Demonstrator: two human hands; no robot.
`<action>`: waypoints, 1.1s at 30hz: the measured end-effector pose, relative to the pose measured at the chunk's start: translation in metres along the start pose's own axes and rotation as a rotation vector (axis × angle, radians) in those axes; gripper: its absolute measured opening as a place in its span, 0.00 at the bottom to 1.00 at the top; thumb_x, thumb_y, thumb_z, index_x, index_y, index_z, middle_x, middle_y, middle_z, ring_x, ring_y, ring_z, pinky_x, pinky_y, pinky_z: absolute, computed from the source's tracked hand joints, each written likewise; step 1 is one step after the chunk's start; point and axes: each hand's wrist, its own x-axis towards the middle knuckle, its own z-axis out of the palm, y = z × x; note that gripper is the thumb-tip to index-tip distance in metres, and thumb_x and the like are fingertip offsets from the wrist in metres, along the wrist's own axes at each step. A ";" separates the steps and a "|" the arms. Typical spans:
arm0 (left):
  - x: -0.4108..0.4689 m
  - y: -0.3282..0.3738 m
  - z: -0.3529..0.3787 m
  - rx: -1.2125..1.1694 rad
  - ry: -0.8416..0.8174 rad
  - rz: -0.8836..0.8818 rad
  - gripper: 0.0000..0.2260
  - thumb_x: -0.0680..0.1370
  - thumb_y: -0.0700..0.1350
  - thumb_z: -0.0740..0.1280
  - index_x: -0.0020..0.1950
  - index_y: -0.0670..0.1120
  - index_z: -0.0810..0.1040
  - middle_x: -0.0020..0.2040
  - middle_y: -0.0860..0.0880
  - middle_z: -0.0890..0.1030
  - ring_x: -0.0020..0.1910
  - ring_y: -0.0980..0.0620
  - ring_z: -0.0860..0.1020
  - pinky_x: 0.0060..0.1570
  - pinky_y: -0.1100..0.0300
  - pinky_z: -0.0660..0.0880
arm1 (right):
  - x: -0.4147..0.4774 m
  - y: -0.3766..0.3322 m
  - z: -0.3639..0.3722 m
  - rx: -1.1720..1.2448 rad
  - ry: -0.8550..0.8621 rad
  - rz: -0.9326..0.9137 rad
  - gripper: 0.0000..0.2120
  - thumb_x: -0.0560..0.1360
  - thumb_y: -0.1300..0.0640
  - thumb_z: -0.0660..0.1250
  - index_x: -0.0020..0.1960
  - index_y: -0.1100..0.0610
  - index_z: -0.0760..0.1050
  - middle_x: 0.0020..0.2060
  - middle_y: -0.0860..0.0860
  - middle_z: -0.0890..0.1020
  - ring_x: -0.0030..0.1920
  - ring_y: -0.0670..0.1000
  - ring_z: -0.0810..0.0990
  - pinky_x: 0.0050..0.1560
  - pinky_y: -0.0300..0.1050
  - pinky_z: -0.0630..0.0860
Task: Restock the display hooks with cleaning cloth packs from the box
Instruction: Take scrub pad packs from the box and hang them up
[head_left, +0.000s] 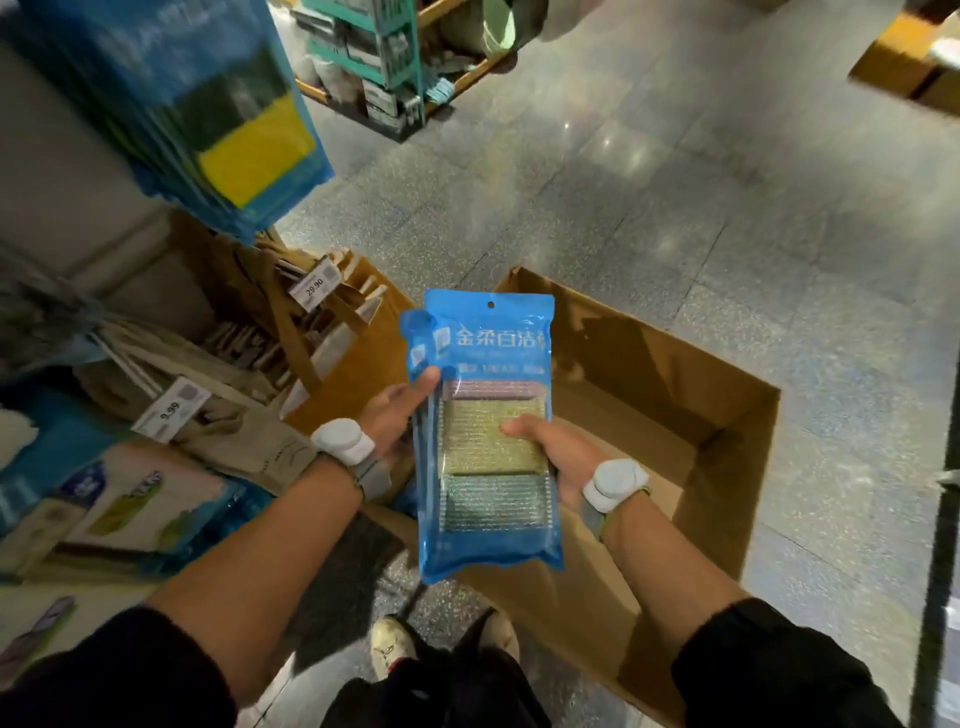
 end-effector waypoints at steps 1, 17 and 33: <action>-0.013 0.011 -0.004 -0.024 -0.004 0.029 0.34 0.68 0.65 0.78 0.65 0.42 0.81 0.59 0.40 0.85 0.54 0.42 0.86 0.57 0.44 0.82 | -0.009 -0.004 0.008 0.000 -0.048 -0.005 0.23 0.71 0.54 0.77 0.65 0.57 0.79 0.60 0.58 0.84 0.60 0.61 0.83 0.65 0.61 0.77; -0.156 0.057 -0.080 -0.153 0.127 0.174 0.31 0.63 0.56 0.82 0.63 0.48 0.81 0.59 0.44 0.86 0.57 0.42 0.85 0.61 0.45 0.80 | -0.051 -0.089 0.162 -0.059 -0.223 -0.271 0.28 0.70 0.52 0.79 0.66 0.59 0.77 0.59 0.59 0.84 0.59 0.62 0.83 0.62 0.64 0.78; -0.260 0.102 -0.211 -0.127 0.567 0.360 0.12 0.73 0.47 0.79 0.55 0.49 0.86 0.52 0.47 0.88 0.53 0.45 0.86 0.57 0.48 0.81 | -0.025 -0.178 0.302 -0.417 -0.236 -0.477 0.27 0.62 0.47 0.83 0.56 0.57 0.84 0.54 0.56 0.86 0.56 0.58 0.85 0.60 0.62 0.79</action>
